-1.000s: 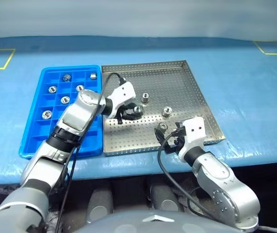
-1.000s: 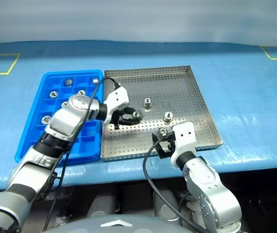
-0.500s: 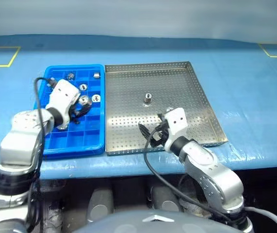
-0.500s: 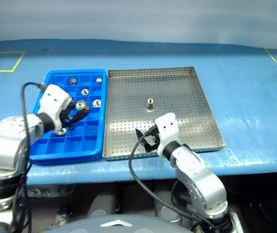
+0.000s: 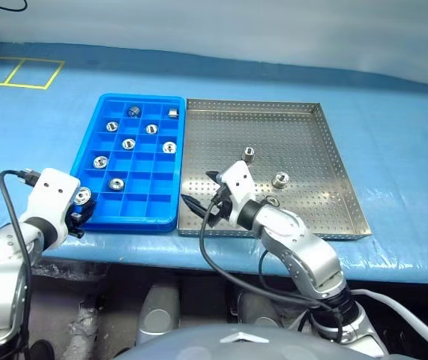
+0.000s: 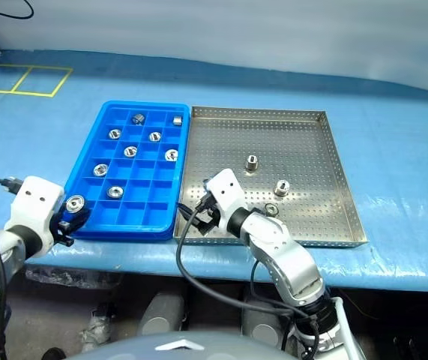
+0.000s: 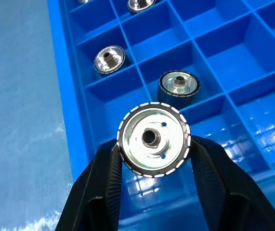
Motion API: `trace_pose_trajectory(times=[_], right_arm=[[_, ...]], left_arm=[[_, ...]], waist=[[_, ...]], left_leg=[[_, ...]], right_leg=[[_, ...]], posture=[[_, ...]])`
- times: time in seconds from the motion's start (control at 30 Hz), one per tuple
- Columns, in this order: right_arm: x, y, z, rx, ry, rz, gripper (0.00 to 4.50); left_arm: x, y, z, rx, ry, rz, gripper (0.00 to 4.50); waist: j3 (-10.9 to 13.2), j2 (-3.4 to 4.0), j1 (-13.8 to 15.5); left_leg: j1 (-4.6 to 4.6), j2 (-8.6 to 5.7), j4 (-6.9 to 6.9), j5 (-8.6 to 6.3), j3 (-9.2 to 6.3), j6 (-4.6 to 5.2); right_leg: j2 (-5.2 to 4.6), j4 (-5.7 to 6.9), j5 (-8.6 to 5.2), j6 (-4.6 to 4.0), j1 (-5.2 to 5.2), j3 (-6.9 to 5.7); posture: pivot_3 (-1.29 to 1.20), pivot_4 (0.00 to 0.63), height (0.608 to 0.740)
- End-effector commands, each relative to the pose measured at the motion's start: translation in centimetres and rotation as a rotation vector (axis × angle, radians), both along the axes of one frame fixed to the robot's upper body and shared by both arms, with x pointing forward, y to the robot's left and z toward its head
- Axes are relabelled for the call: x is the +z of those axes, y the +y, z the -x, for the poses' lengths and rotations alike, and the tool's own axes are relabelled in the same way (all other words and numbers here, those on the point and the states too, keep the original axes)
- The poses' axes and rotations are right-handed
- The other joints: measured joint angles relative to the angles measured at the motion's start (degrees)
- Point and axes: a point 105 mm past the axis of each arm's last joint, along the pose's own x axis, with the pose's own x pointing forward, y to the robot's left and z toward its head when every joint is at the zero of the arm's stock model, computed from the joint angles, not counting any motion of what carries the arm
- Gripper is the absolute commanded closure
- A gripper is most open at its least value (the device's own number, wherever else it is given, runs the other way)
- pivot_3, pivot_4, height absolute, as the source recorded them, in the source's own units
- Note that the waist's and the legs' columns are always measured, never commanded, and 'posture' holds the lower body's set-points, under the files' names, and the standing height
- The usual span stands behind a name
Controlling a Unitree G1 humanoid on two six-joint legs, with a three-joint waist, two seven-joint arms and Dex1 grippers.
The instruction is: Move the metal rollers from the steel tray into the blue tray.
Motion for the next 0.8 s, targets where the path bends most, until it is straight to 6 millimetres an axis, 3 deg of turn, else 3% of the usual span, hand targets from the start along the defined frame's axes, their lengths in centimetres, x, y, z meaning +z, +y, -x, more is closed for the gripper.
trace_pose_trajectory(times=[0.03, 0.4, 0.67, 0.8], right_arm=[[0.9, 0.7, 0.1, 0.027, -0.062, -0.015, 0.0], [0.9, 0.4, 0.4, -0.003, -0.097, -0.042, 0.0], [0.9, -0.4, 0.3, -0.055, -0.1, -0.041, 0.0], [1.5, -1.4, 0.0, -0.098, -0.119, -0.047, 0.0]], left_arm=[[0.8, 0.1, 0.3, 0.022, -0.044, -0.009, 2.66], [-0.8, 1.3, -0.1, 0.105, 0.013, -0.011, 2.66], [0.6, 1.2, -1.8, 0.113, -0.061, 0.024, 0.07], [3.3, -2.7, -3.9, -0.079, -0.197, 0.147, 0.03]], waist=[[0.0, 0.0, 0.3], [0.0, 0.01, 0.4], [0.0, -0.01, -0.3], [0.0, -0.04, -0.1]], left_leg=[[0.01, 0.0, 0.0, 0.0, 0.0, 0.0], [0.03, 0.0, -0.07, 0.0, 0.03, -0.01], [0.01, -0.01, -0.08, 0.0, 0.04, -0.02], [-0.02, -0.03, -0.04, 0.02, 0.02, -0.06]], right_leg=[[0.0, 0.0, 0.0, 0.0, 0.0, 0.0], [-0.02, 0.0, -0.02, -0.04, -0.02, 0.0], [-0.03, -0.01, -0.02, -0.04, -0.03, 0.0], [-0.05, -0.02, -0.01, -0.02, -0.01, -0.04]], posture=[[0.29, 0.15, 0.74], [0.24, 0.15, 0.74], [0.2, 0.15, 0.74], [0.18, 0.15, 0.74]])
